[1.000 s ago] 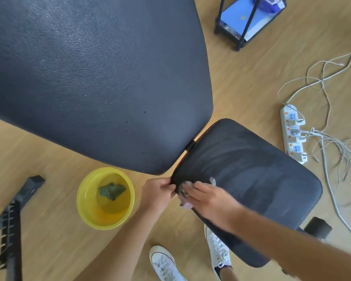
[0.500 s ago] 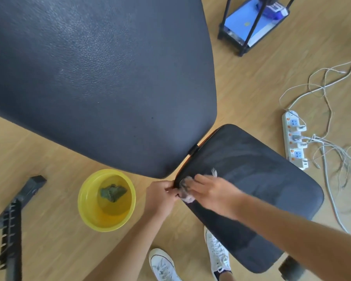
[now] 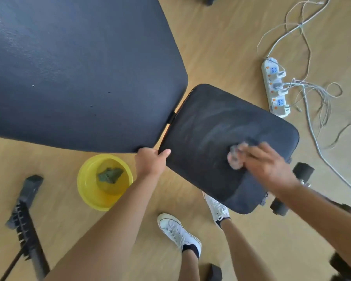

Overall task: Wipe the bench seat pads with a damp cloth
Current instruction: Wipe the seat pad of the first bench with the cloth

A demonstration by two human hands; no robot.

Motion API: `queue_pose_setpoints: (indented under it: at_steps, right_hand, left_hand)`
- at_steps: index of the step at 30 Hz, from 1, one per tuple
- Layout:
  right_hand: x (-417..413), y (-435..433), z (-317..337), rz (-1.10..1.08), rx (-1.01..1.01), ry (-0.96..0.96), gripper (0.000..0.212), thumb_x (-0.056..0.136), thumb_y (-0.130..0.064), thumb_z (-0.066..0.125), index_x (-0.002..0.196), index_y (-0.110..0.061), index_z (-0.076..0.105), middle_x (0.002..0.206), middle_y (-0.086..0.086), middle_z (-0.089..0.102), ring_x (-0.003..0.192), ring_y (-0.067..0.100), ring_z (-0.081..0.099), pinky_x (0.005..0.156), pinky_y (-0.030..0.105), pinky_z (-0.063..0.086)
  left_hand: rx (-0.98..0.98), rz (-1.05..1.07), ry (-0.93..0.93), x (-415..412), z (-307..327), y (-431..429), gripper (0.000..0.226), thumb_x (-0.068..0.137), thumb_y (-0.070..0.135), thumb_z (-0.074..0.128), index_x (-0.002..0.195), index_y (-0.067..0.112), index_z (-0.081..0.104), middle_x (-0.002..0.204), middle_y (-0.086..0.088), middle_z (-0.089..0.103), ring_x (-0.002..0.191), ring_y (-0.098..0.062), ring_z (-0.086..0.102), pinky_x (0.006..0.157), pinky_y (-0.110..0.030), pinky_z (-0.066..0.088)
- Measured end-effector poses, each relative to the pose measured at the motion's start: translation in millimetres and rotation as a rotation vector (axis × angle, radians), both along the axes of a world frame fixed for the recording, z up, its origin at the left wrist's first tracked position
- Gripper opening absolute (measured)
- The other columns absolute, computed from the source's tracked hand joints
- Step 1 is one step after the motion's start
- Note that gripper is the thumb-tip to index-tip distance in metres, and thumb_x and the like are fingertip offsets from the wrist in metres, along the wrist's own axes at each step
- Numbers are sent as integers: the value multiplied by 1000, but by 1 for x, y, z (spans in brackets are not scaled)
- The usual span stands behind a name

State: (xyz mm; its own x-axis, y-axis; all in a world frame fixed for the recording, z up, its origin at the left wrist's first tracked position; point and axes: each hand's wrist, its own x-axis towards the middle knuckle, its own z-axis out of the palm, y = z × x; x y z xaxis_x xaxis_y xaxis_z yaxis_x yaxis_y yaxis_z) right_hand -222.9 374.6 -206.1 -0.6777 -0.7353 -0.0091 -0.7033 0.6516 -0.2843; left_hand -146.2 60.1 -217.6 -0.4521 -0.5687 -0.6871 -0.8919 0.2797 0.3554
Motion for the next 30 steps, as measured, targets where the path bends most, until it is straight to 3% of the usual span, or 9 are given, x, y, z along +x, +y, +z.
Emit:
queue_pose_setpoints:
  at_steps: [3,4,7,10,12,18,22,26,30]
  right_hand:
    - [-52,2,3,-763,-36,-63,22,90,5,66,105,-3,79,105,17,71,95,38,54,79,28,42]
    - [-39,-6,5,-819,-38,-75,22,89,4,67,106,-2,79,104,17,70,96,38,54,80,28,42]
    - [59,3,1,-416,-46,-153,24,97,-2,54,102,0,78,102,13,67,80,33,50,73,40,52]
    - [111,32,7,78,40,-245,45,109,-10,31,109,-6,76,109,9,70,81,25,51,70,34,53]
    - [62,45,8,260,58,-174,29,104,-6,47,109,-2,74,108,14,71,79,29,54,66,39,55]
    - [-43,39,1,-822,-59,-58,12,85,2,62,86,3,73,86,15,57,87,35,53,72,40,51]
    - [82,19,10,-168,-222,-319,23,88,7,55,77,-7,69,80,5,59,73,24,51,70,35,48]
    - [55,55,1,224,17,-150,12,95,1,63,102,0,73,96,15,66,79,32,56,67,43,56]
    - [-49,66,-2,-615,-8,17,14,91,0,64,99,5,74,94,20,60,88,41,60,66,41,54]
  left_hand:
    - [9,30,-29,-4,-1,-4,60,84,30,83,47,11,40,51,-6,55,67,-40,76,62,-46,59]
    - [20,40,-40,-6,-3,-5,60,83,30,84,47,11,40,53,-7,57,71,-41,78,68,-50,62]
    - [27,47,-76,-9,-2,-4,60,85,29,83,48,11,40,52,-6,57,73,-40,80,76,-51,64]
    - [1,34,-74,-8,1,-1,56,86,29,82,48,9,46,48,-4,56,72,-38,79,77,-53,66]
    - [2,21,-85,-9,1,1,51,87,30,81,52,4,54,52,-7,63,72,-36,79,77,-51,66]
    - [40,101,-109,-13,6,4,39,89,28,81,87,-9,71,93,-24,80,71,-32,80,82,-48,65]
    - [42,122,-119,-13,7,3,35,87,29,83,81,-2,69,85,-18,79,72,-32,80,86,-53,65]
    - [27,110,-107,-12,5,7,41,89,29,81,61,17,53,64,-1,65,68,-31,77,88,-51,65]
    - [2,102,-82,-10,3,7,47,91,30,79,57,20,48,61,2,62,77,-35,81,88,-50,65]
